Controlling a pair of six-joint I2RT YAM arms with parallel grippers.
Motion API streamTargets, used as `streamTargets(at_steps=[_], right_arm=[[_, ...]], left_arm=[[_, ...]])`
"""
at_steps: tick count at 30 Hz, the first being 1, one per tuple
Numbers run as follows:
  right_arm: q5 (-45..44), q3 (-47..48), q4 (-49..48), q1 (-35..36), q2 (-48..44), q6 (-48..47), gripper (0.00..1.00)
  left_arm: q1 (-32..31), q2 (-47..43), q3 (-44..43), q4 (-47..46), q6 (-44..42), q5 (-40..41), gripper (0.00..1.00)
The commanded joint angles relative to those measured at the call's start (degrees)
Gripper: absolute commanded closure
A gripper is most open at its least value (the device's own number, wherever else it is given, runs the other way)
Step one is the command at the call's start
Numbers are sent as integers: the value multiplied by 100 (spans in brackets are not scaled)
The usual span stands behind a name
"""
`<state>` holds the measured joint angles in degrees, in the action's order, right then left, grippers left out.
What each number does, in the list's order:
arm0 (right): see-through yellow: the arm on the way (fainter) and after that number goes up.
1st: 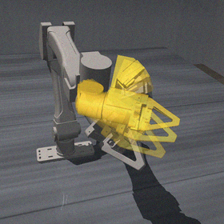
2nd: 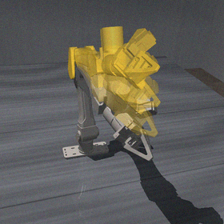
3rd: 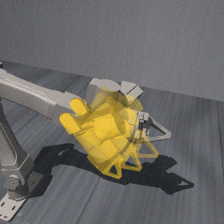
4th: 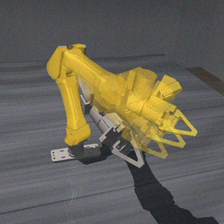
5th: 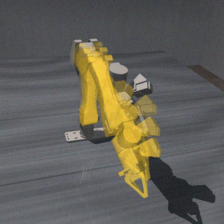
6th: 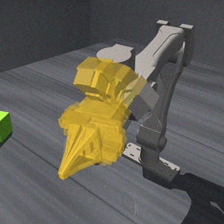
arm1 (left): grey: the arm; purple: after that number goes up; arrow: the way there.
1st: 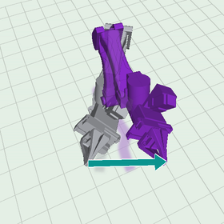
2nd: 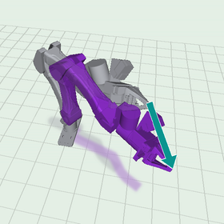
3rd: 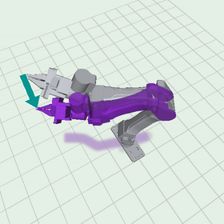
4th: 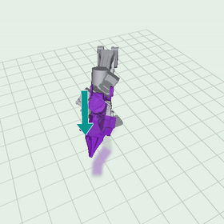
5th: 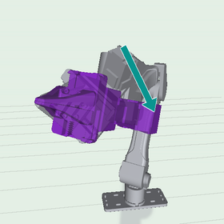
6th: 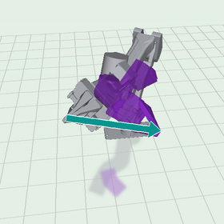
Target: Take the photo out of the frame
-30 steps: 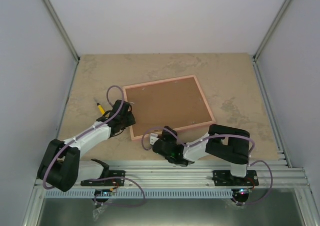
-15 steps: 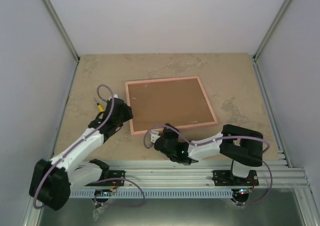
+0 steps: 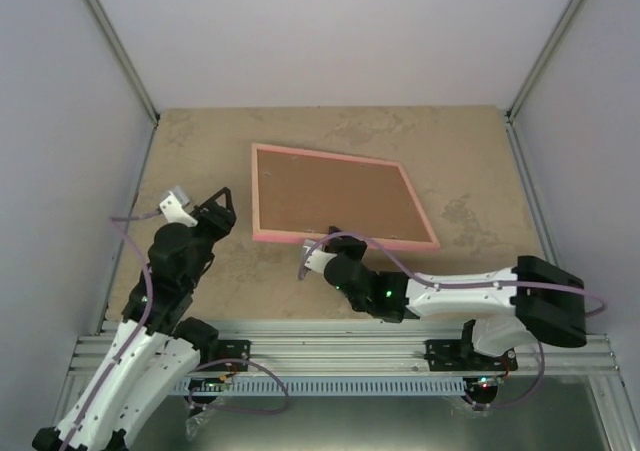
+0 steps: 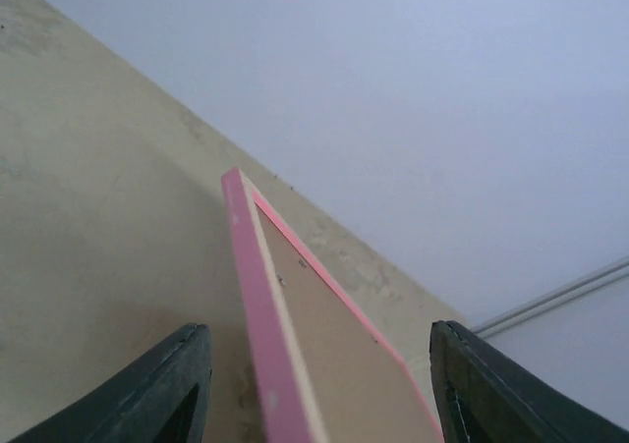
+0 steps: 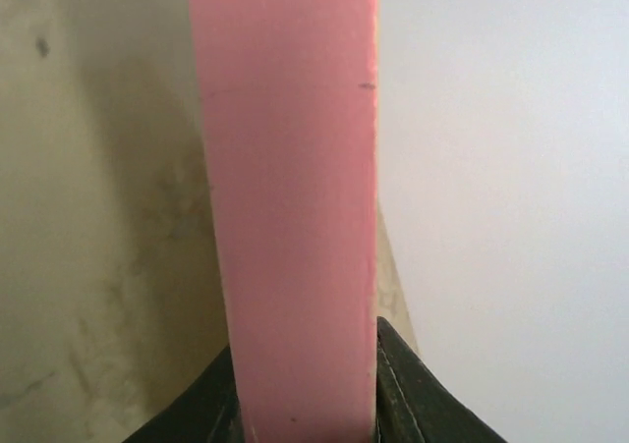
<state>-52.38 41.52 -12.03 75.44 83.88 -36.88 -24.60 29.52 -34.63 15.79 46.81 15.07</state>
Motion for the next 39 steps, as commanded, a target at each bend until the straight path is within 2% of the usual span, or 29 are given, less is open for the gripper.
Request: streamTargets(at_steps=[1,9,18,25,32,39], right_arm=[[512,476,-907,-37,-681,317,99],[1424,988,-1082,-125,-1243,865,99],[2741,1534,-894,-841,-1677,2832,100],[3656,1148,-908,-2173,-2119,5279,99],[5312,360,-813,-3749,-2291,7875,100],[6171,-1158,-1101,-4972,-2511,9868,100]], left_arm=[[7,-437,56,208,161,301,37],[1,-864,257,226,326,392,34],[6,-915,353,153,373,321,33],[8,-763,389,52,384,183,34],[10,-635,463,-44,428,81,34],[8,-531,514,-143,463,-8,34]])
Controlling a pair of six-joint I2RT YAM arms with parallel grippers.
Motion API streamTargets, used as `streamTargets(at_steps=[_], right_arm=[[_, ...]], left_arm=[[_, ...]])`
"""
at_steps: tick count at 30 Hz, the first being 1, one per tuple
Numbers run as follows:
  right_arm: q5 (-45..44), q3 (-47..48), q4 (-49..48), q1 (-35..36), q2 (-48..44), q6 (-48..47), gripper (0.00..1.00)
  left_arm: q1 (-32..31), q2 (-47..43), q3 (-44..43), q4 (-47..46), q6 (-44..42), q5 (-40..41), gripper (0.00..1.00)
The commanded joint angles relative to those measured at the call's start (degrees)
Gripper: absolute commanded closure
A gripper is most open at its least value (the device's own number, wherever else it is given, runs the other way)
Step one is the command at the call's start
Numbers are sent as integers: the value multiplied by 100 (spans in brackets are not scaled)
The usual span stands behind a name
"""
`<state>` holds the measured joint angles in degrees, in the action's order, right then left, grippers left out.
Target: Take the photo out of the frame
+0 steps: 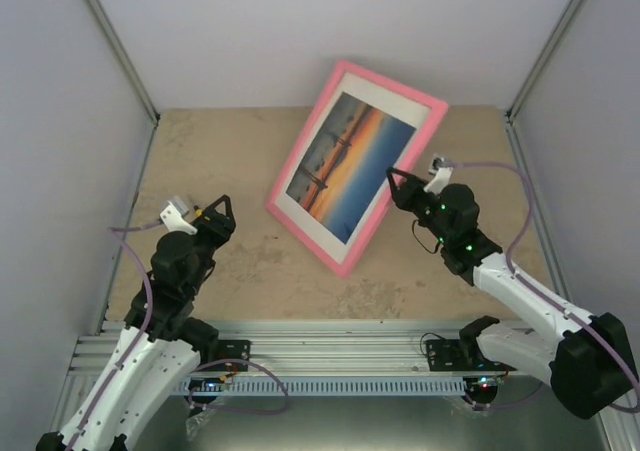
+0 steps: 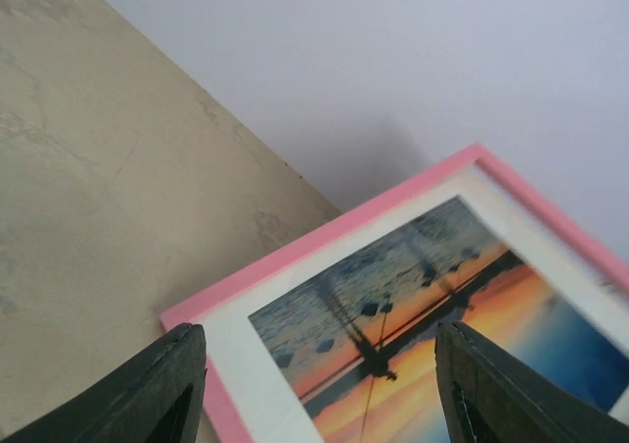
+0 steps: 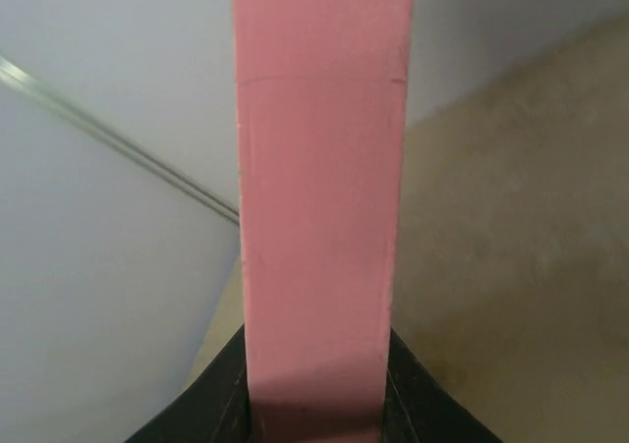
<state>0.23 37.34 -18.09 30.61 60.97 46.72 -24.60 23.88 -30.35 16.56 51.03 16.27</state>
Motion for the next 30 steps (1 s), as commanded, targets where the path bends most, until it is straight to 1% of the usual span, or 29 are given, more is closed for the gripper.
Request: streamTargets(at_steps=[1,4,7,10,14,17,20,26,30], right_arm=[[1015,-956,-578,-641,-232,1692,100],[1369,-1479,-708,-1039,-157,2099,100],[1672,-1836,-856,-1312,2,2285,100],[1942,-1958,-828,-1495,193,2228,100],[2216,-1971,-510,-1731,457,2097,100],[2393,-1907,-109,-1881,714,1961,100],[2647,-1725,193,-1986,1204,1616,99],[3236,-1294,89,-1953,2386,1095,100],[3493,-575,152,-1787,3089,623,100]], left_arm=[[8,50,101,-237,39,-140,34],[10,94,116,-274,56,-185,35],[6,140,138,-315,64,-211,35],[8,206,158,-370,66,-237,35],[2,319,180,-423,57,-284,35],[8,407,194,-451,44,-312,35],[8,478,217,-484,39,-325,35],[7,657,308,-615,33,-453,35],[8,902,304,-662,-17,-542,35]])
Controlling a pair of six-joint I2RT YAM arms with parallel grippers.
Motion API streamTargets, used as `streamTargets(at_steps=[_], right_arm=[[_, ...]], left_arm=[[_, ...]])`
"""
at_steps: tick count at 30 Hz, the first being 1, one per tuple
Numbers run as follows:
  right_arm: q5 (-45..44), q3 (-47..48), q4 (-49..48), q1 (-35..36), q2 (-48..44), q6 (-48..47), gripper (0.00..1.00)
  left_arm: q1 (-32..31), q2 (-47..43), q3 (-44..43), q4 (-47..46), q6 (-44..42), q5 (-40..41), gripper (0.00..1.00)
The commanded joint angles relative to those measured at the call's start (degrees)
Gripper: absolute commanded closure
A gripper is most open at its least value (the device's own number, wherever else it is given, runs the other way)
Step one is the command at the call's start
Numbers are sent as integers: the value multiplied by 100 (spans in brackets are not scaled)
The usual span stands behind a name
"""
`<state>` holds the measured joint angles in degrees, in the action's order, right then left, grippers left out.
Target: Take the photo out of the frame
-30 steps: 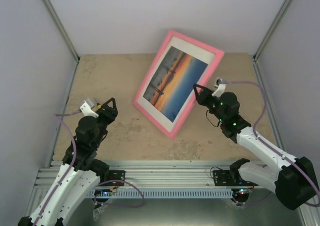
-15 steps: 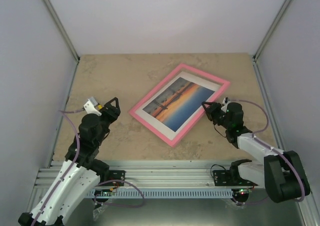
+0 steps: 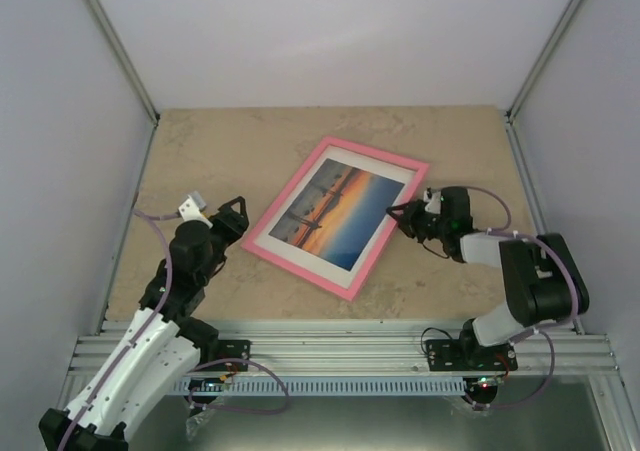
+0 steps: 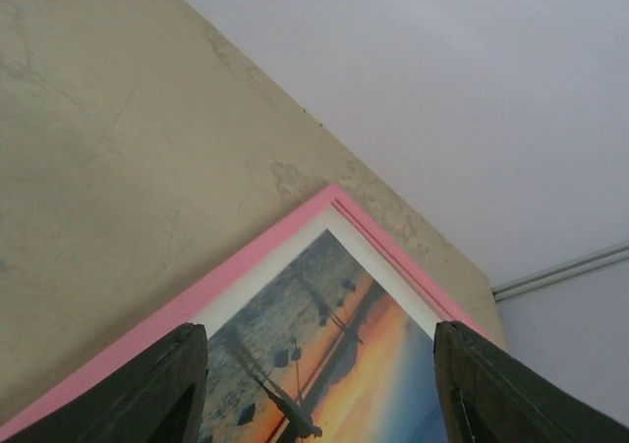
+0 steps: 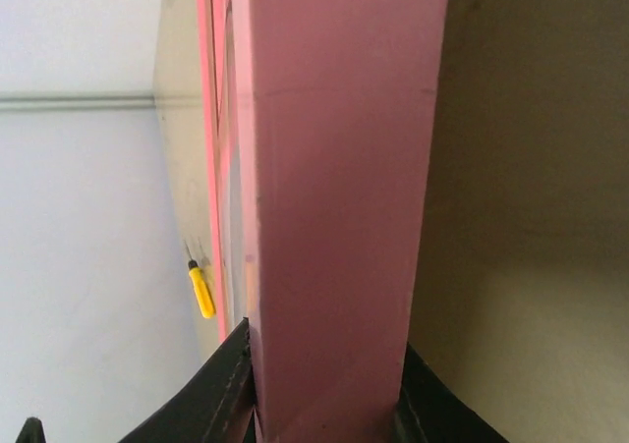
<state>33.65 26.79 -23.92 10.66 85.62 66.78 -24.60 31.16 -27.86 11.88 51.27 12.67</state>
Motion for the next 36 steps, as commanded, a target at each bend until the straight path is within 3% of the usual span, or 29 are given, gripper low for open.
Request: streamTargets(at_steps=[1,16,22,30,36], right_arm=[[227,712,819,262,806,-1543,100],[546,3282,1866,1284,2947,-2428,97],[203,3574,2322,1312,3010,-2732,67],[-127,3586,2707,1218,2877,-3007,47],[-871,3466,3110,1184,2465,-3319,39]], left_arm=[[8,243,53,-211,-57,-208,35],[8,793,70,-257,-454,-19,33],[8,1309,85,-420,-606,-25,31],[8,1930,-45,-500,-789,269,28],[186,2241,-194,-402,-960,699,26]])
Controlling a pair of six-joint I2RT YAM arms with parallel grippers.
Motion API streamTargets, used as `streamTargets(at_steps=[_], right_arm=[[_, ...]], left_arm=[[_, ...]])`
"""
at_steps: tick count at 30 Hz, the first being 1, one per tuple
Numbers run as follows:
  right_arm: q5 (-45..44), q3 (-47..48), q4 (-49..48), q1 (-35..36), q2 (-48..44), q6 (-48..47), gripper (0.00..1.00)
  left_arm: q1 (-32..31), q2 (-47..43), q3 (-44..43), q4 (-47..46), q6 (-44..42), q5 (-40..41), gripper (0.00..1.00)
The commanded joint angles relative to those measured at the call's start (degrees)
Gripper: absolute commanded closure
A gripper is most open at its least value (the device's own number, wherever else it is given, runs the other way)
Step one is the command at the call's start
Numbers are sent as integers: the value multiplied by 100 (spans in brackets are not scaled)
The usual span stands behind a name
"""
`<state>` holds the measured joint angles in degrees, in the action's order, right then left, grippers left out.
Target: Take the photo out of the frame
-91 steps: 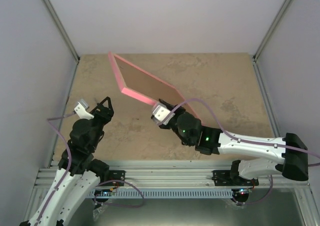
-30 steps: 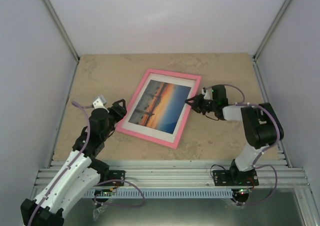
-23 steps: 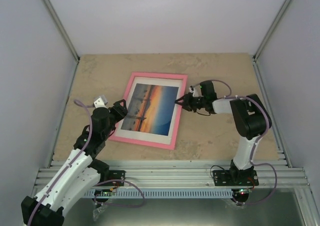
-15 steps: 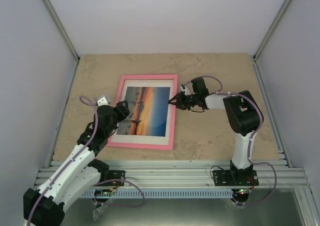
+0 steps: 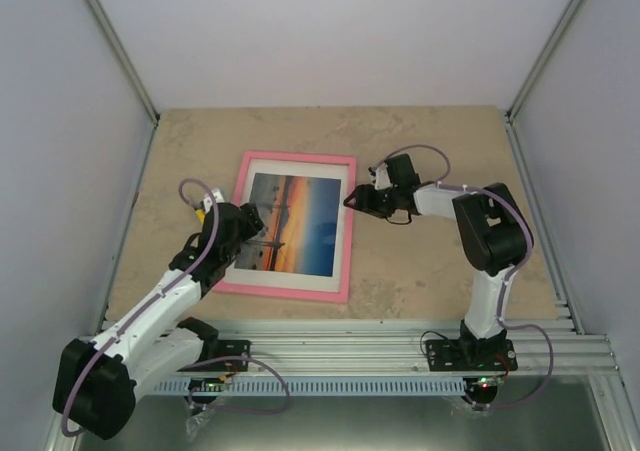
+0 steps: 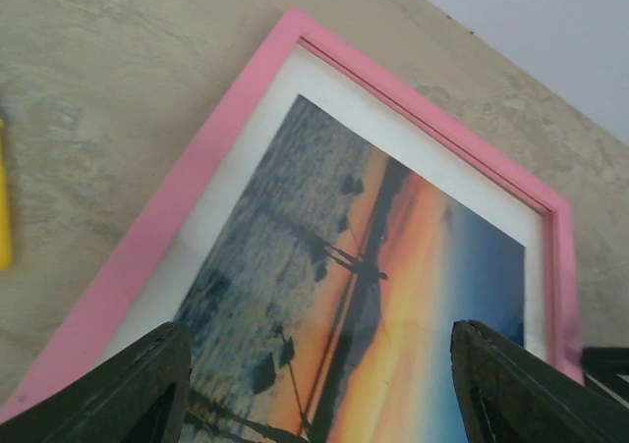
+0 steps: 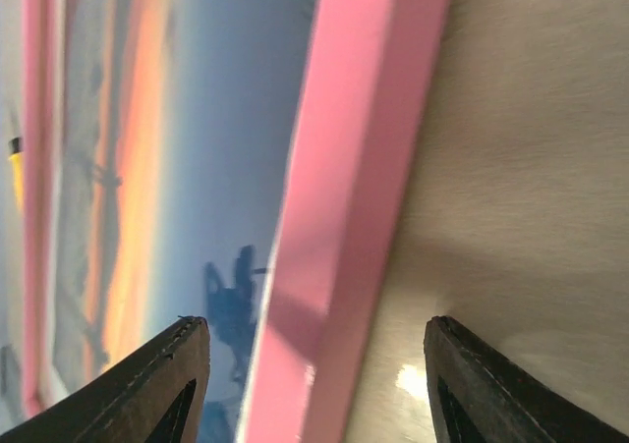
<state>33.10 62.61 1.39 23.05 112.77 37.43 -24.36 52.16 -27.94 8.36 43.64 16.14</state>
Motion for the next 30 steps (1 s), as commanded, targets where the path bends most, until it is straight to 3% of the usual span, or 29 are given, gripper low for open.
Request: streamTargets(at_steps=[1,9,14,19,30], right_arm=[[-940,-132,646,-54,-320,-442,38],[-2110,-293,1093,547,-903,-712,38],[-3143,-62,1446,1165,-940,-675,38],[-3627,168,1607,1471,-759,-642,39],[-4090,634,1785,1564,-317,-711,56]], left_arm=[[274,202,-170,-91,-219,320,25],[1105,975,-162,-321,-413,107,22],[1309,1467,-192,-386,-552,56,16],[1379,1994,-338,-366,-644,-183,15],[1381,2624,-532,-291,-692,-422,15]])
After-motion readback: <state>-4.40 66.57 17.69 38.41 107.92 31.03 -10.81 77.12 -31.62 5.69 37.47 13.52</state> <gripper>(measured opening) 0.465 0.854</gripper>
